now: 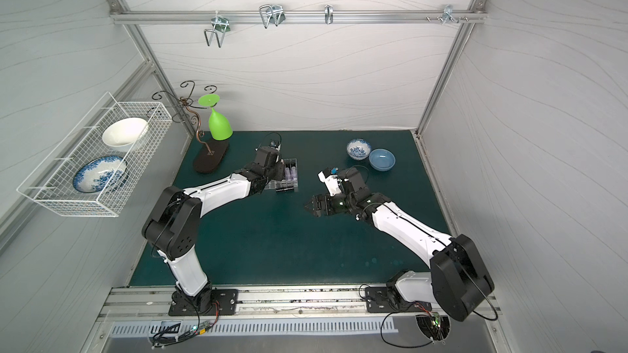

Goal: Arrange the lipsticks in the organizer
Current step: Place the lipstick in the storage box.

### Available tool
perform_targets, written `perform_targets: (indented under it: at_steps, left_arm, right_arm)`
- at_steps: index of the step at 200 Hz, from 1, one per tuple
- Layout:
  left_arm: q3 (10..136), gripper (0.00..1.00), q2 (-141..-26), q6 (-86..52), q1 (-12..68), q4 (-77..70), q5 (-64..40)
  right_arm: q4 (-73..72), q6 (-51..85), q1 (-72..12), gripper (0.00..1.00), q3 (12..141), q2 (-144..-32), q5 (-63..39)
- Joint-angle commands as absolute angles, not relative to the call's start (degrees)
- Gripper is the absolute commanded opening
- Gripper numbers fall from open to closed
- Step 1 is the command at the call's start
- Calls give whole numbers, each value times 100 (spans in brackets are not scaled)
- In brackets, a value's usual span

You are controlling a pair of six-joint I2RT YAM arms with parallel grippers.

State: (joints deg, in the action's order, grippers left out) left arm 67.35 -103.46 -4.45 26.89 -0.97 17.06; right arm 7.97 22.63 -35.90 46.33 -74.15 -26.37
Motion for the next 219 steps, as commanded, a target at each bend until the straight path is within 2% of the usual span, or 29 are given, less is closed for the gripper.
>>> perform_targets:
  at_steps: [1, 81, 101, 127, 146, 170, 219]
  left_arm:
    - [7030, 12, -10476, -409, 2615, -360, 1656]
    - [6961, 12, -10582, -480, 2575, -404, 1601]
    - [6885, 19, -10521, -501, 2575, -450, 1584]
    - [6730, 40, -10301, -519, 2575, -562, 1564]
    - [6632, 48, -10143, -518, 2600, -627, 1613]
    - [6454, 52, -9887, -557, 2669, -662, 1679]
    - [5674, 49, -8677, -1185, 2888, 33, 1527]
  right_arm:
    - [703, 2254, -3560, 95, 4671, -7448, -2723]
    - [667, 2241, -3562, 94, 4700, -7588, -2788]
    - [683, 2237, -3566, 95, 4722, -7627, -2796]
    - [800, 2193, -3583, 96, 4788, -7666, -2722]
    - [966, 2125, -3673, 97, 4865, -7641, -2431]
    - [1125, 2041, -3881, 98, 4939, -7638, -1984]
    - [935, 2188, -4020, 96, 4785, -7603, -1638]
